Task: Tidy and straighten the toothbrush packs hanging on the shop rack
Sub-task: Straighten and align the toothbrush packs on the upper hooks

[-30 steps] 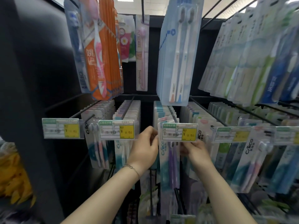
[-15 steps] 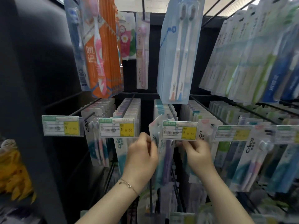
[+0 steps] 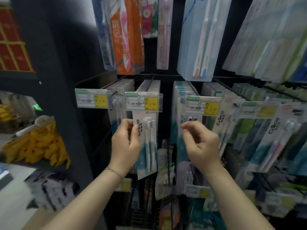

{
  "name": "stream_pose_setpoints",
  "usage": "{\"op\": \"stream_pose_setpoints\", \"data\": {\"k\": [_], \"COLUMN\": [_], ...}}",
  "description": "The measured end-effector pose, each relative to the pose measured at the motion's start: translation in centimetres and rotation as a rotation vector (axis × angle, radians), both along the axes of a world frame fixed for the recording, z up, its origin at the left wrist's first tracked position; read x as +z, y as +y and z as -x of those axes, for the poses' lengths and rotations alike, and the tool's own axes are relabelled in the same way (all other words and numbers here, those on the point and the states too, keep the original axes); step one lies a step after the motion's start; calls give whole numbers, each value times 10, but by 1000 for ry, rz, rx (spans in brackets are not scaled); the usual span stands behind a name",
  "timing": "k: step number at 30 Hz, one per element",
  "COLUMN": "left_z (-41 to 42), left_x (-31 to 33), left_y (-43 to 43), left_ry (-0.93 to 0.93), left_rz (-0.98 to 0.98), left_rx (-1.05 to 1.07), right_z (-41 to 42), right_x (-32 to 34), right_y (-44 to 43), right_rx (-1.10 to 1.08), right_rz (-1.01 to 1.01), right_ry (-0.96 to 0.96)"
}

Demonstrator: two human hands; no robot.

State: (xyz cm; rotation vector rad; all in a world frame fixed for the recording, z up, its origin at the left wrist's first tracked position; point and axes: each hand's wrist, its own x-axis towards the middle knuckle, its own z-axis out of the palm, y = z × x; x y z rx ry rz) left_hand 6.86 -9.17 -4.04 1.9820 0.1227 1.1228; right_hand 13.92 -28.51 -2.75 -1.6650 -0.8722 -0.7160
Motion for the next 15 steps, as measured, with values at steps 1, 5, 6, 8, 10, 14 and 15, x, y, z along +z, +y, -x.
{"op": "stream_pose_setpoints", "data": {"k": [1,5,6,8,10,14,15], "left_z": [4,17,20,23,25,17,14], "left_x": [-1,-6,-8,-11,-13,-8,-6], "left_y": [4,25,31,42,53,65,67], "left_ry": [-2,-6,-4,2,0,27,31], "left_rz": [14,113,138,186,253,459,516], "left_rx": [4,33,48,90,142,205,197], "right_z": [4,14,16,18,23,27,27], "right_x": [-1,-5,-5,-5,-3,2,3], "right_y": [7,45,55,76,96,127,133], "right_rx": [37,123,124,126,178,280,287], "right_rz": [37,225,289,406,457,408,376], "right_ry": [7,148,204,279,363,571,597]}}
